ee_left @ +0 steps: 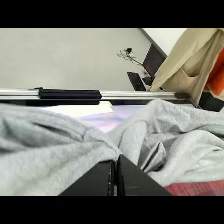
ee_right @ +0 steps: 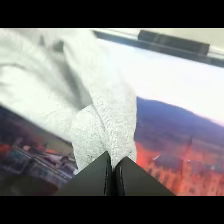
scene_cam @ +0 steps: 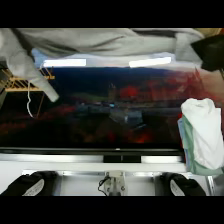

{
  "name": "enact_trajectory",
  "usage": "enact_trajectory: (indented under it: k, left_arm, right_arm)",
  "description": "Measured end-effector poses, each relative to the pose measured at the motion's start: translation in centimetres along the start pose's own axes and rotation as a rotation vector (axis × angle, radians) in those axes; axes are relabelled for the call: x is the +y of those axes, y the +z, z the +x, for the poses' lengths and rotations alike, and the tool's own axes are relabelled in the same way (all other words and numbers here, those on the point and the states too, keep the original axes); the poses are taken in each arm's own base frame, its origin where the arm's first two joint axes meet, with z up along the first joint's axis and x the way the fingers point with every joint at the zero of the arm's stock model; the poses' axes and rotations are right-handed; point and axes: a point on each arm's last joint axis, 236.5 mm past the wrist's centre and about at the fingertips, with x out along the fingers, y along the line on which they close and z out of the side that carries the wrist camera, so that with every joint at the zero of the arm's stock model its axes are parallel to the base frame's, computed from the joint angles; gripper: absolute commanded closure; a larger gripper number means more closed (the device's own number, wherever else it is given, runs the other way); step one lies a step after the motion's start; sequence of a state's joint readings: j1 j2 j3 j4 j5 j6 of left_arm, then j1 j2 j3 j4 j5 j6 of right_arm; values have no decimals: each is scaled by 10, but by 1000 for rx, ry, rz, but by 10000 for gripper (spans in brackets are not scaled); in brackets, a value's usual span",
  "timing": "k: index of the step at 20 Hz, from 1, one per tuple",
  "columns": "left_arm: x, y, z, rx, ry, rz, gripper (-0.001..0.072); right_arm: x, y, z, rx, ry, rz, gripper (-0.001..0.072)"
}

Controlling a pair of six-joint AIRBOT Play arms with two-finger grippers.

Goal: Fold the shirts.

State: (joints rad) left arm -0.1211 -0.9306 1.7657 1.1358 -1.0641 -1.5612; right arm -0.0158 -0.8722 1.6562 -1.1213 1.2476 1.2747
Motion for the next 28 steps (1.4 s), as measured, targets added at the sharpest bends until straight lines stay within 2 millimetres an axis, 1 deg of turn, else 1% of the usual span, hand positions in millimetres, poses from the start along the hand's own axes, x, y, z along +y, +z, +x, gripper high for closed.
enact_trajectory:
  k: [1, 2, 3, 4, 6, 7, 8, 9, 11, 13, 15, 16, 17, 18, 19, 20, 21, 22, 23, 24, 25, 26, 27, 28]
  left_arm:
    - [-4, -10, -10, 38, 1, 2, 672]
    - [-4, -27, -17, 98, 7, -5, 672]
    - [0, -49, -19, 174, 20, -15, 672]
    - [6, -73, -19, 254, 36, -29, 672]
    - [20, -133, -14, 427, 61, -74, 672]
    - [26, -165, -10, 508, 68, -99, 672]
    - [33, -200, -5, 593, 76, -128, 671]
    - [40, -233, 1, 661, 83, -155, 672]
    - [51, -281, 19, 719, 93, -206, 671]
    - [58, -318, 47, 723, 93, -273, 671]
    - [63, -341, 78, 700, 90, -351, 670]
    - [66, -353, 95, 694, 95, -392, 670]
    - [70, -366, 110, 692, 104, -428, 668]
    - [74, -378, 122, 700, 114, -457, 639]
    - [77, -393, 133, 717, 126, -487, 520]
    - [80, -404, 142, 734, 135, -511, 275]
    - [82, -414, 148, 754, 141, -535, 56]
    - [85, -417, 152, 768, 145, -556, 41]
    - [92, -415, 154, 782, 152, -570, 44]
    - [101, -409, 153, 793, 156, -571, 79]
    - [113, -401, 147, 822, 163, -564, 180]
    - [129, -392, 139, 850, 182, -544, 195]
    - [147, -385, 124, 888, 215, -524, 194]
    - [163, -383, 107, 933, 248, -513, 152]
  right_arm:
    - [2, -3, -12, 10, -13, 2, 634]
    - [0, -13, -19, 46, -37, 10, 634]
    - [-5, -28, -23, 98, -65, 32, 634]
    - [-11, -48, -22, 169, -92, 68, 634]
    - [-21, -96, -13, 320, -126, 144, 634]
    - [-25, -124, -6, 402, -135, 183, 634]
    - [-30, -150, 3, 469, -147, 212, 634]
    - [-37, -173, 14, 517, -166, 234, 634]
    - [-58, -212, 44, 550, -220, 267, 634]
    - [-78, -236, 80, 527, -263, 305, 633]
    - [-96, -252, 121, 480, -294, 374, 633]
    - [-101, -258, 140, 458, -295, 427, 634]
    - [-103, -266, 161, 436, -288, 504, 633]
    - [-101, -276, 178, 432, -274, 582, 633]
    - [-98, -288, 195, 433, -256, 667, 605]
    - [-95, -298, 208, 439, -243, 739, 415]
    - [-91, -307, 219, 450, -230, 802, 160]
    - [-89, -312, 225, 453, -219, 841, 136]
    - [-88, -313, 229, 455, -206, 861, 136]
    - [-88, -313, 228, 463, -194, 858, 137]
    - [-89, -310, 223, 476, -181, 838, 136]
    - [-90, -308, 215, 495, -172, 808, 136]
    - [-92, -310, 204, 531, -169, 775, 136]
    - [-95, -315, 190, 581, -175, 738, 136]
